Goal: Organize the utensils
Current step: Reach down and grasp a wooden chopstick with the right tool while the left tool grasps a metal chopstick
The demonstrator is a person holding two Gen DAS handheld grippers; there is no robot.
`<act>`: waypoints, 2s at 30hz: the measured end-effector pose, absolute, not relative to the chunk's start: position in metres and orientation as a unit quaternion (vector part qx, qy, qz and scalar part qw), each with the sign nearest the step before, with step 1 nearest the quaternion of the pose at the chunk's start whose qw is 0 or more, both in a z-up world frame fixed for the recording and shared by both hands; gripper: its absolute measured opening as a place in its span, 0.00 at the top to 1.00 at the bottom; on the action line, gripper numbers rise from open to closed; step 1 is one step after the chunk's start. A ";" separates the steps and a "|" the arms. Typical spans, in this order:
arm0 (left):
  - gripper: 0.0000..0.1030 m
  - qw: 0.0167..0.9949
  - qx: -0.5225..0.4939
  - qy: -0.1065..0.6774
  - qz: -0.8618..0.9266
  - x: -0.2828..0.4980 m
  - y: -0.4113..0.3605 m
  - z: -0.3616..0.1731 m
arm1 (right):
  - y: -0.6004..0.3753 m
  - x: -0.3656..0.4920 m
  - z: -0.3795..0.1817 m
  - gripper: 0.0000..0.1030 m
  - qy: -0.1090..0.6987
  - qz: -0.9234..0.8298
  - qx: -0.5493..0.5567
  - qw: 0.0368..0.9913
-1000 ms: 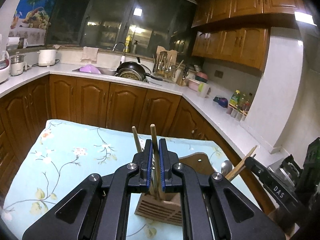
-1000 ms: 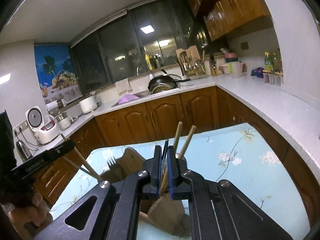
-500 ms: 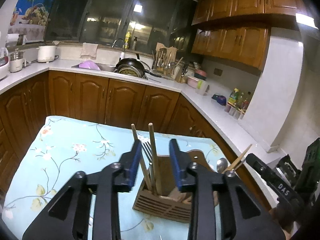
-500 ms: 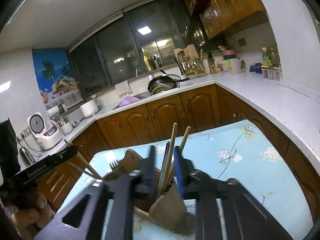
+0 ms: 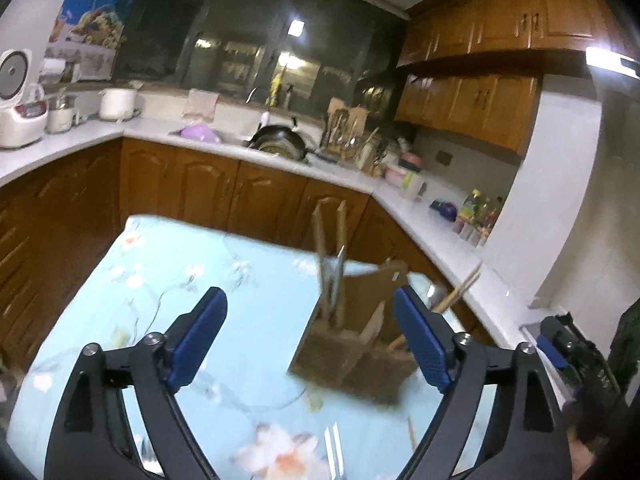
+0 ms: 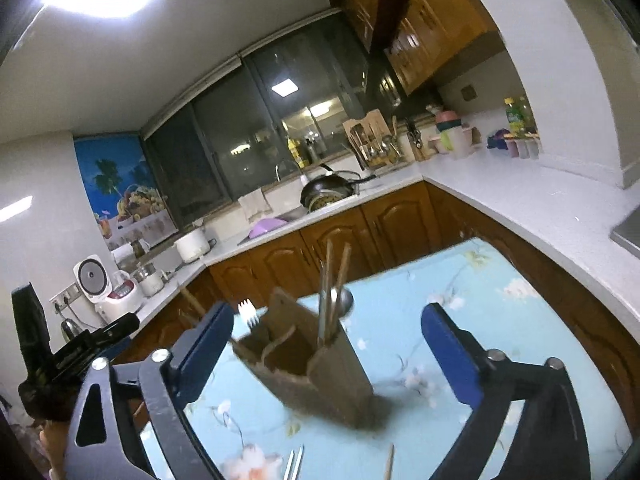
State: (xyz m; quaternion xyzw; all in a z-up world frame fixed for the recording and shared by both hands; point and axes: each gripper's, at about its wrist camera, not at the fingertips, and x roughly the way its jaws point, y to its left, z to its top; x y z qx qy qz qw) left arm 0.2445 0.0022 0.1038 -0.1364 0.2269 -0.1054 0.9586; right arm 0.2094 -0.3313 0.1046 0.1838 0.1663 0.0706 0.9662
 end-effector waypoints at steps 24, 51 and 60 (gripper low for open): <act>0.14 0.914 -0.116 0.378 -0.093 0.171 -0.008 -0.013 | -0.310 0.118 0.003 0.04 0.293 0.044 0.141 0.945; 0.27 0.883 -0.025 0.454 -0.118 0.243 -0.073 -0.037 | -0.312 0.179 -0.020 0.36 0.359 0.049 0.133 0.922; 0.46 0.870 -0.005 0.475 -0.133 0.266 -0.090 -0.053 | -0.306 0.209 -0.036 0.51 0.394 0.050 0.118 0.910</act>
